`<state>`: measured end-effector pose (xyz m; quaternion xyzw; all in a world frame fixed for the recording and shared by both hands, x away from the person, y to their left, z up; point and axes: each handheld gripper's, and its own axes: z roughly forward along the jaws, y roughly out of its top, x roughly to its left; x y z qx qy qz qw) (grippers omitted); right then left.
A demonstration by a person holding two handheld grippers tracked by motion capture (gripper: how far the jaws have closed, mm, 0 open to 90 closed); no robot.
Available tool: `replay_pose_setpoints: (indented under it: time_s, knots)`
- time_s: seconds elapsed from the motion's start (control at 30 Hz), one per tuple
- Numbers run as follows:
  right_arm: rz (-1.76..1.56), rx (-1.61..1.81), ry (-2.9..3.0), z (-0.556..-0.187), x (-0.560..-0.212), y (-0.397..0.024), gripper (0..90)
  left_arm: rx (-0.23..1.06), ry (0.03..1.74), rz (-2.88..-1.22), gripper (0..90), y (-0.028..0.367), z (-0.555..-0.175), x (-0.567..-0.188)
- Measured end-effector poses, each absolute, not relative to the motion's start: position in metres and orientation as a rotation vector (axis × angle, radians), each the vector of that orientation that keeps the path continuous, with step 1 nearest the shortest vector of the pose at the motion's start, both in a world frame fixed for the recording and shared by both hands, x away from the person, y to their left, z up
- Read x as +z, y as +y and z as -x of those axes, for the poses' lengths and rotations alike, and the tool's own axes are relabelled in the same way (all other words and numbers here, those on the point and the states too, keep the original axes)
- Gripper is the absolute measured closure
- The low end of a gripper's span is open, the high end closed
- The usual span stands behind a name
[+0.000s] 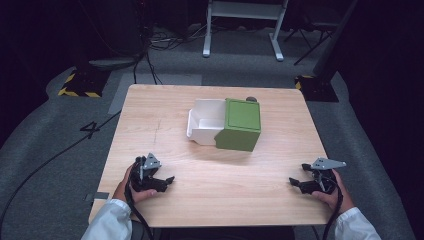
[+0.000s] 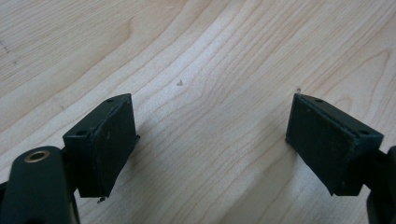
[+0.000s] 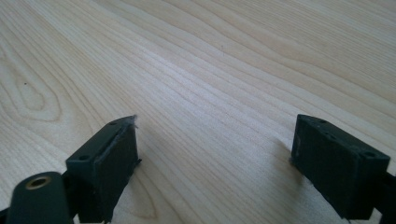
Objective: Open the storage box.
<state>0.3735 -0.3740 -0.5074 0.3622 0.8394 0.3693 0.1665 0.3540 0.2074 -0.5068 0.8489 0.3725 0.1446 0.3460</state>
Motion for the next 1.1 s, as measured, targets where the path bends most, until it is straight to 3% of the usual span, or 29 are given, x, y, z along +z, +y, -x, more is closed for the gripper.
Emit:
replay_pose_setpoints:
  time_s: [1.1]
  knots:
    - [-1.035, 1.051, 2.387, -0.3732, -0.5074, -0.3738, 14.5, 0.379, 0.967, -2.204, 16.4, 0.2073, -0.3541, -0.5067]
